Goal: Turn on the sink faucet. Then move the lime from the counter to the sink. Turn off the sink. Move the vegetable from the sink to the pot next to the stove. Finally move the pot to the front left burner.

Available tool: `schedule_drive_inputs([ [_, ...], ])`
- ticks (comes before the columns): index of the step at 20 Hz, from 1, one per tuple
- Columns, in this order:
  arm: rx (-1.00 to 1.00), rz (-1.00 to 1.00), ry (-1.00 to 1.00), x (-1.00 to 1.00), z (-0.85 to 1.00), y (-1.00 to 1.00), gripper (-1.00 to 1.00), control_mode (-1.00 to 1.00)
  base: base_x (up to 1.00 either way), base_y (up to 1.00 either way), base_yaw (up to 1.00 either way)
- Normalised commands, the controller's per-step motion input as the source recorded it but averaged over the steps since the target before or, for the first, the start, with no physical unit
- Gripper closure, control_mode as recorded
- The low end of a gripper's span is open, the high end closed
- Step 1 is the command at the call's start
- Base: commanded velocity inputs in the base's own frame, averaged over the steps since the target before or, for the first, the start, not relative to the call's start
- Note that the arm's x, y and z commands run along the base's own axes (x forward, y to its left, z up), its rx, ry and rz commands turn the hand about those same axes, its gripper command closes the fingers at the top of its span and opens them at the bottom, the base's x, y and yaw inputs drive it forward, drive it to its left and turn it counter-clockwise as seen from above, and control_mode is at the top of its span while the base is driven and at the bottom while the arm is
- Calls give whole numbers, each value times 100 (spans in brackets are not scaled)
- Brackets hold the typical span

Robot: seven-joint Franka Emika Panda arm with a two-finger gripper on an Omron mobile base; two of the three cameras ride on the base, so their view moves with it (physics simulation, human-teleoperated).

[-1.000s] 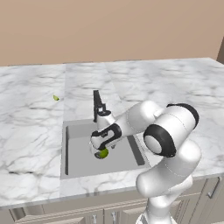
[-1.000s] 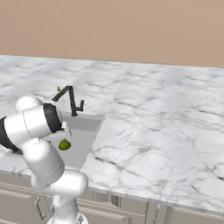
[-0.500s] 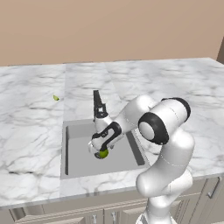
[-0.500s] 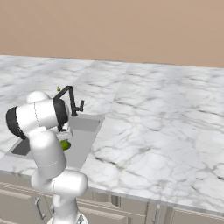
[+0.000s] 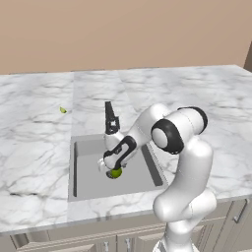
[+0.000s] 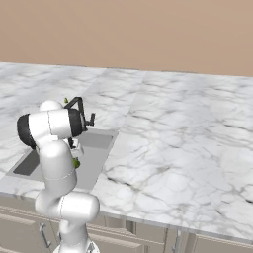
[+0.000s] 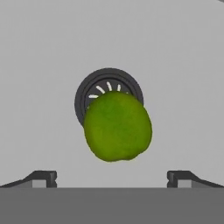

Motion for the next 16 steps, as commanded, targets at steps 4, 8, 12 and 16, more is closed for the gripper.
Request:
schedule_drive_inputs([
  [4, -1, -3, 0, 13, -24, 0, -100, -100, 0, 0, 0],
  [8, 0, -3, 0, 19, -21, 0, -100, -100, 0, 0, 0],
  [12, -1, -2, 0, 13, -18, 2, -100, -100, 0, 0, 0],
  [16, 0, -2, 0, 6, -18, 0, -100, -100, 0, 0, 0],
])
